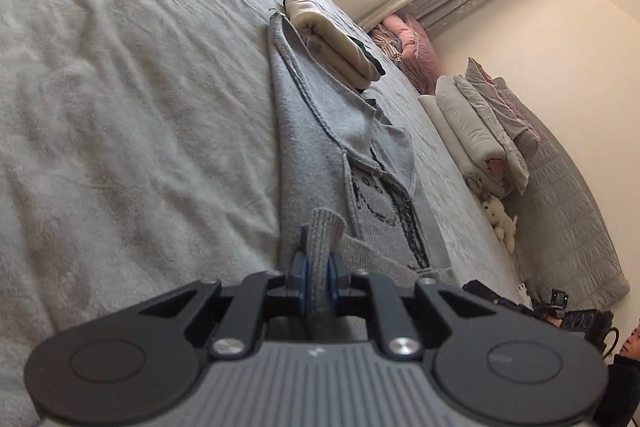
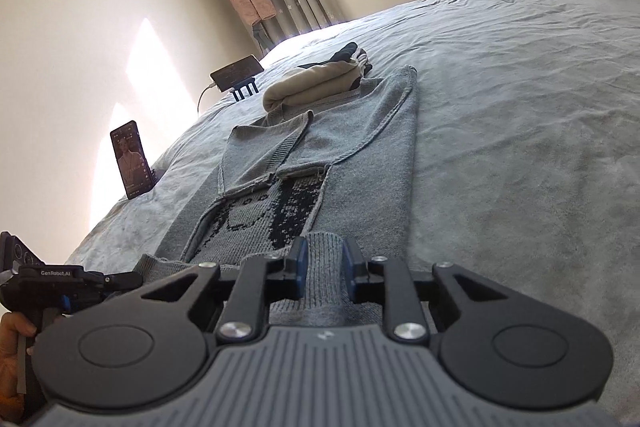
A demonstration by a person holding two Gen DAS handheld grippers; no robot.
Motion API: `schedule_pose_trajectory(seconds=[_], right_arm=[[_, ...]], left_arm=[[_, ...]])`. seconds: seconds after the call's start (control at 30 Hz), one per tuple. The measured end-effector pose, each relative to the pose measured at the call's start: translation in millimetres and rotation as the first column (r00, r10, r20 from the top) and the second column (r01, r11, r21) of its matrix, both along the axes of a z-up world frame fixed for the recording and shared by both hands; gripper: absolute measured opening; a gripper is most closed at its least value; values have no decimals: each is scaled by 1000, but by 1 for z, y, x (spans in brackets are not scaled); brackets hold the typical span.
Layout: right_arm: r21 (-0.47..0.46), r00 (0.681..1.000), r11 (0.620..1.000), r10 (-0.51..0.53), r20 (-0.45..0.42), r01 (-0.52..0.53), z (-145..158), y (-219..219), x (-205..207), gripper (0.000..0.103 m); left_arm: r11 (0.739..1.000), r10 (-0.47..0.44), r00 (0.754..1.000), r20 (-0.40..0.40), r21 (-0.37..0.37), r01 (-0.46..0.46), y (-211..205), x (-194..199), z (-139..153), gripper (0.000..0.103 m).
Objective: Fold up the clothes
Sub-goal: 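Carry the held hem over the sweater body toward the collar with both grippers, then lay the hem down near the collar and open both grippers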
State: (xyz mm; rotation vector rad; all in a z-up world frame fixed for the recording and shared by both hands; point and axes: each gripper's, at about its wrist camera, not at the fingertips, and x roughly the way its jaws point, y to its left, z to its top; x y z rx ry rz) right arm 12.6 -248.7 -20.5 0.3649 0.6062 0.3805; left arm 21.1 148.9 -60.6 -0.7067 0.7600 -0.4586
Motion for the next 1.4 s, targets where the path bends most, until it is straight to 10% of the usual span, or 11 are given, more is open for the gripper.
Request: schedule_pose_trajectory(seconds=[0.3,0.43,0.6,0.7,0.83,1.4], right_arm=[[41,998,999,-7,-60,10,-7,-6,7,31],[-14,997,999,40,-63,-41,-11,8,11,31],[-38,999,998,40,12,-39,-1,12,5,10],[-1,998,1000,-12,59,12,7,5,6,10],[-48,999,999,-24,28,25,3,11,24,9],[-90,992,990,-101,72,108,0,14,73,8]], left_arm=[[996,-53,997,58,78,48,-10,2,10,34],[985,-117,992,46,134,110,-19,7,10,7],[967,-205,964,166,-120,226,-10,4,18,7],[982,-92,989,116,-156,110,2,16,17,7],[1000,-6,998,-55,-25,5,3,40,-13,7],[997,26,998,48,-74,-22,-1,89,2,7]])
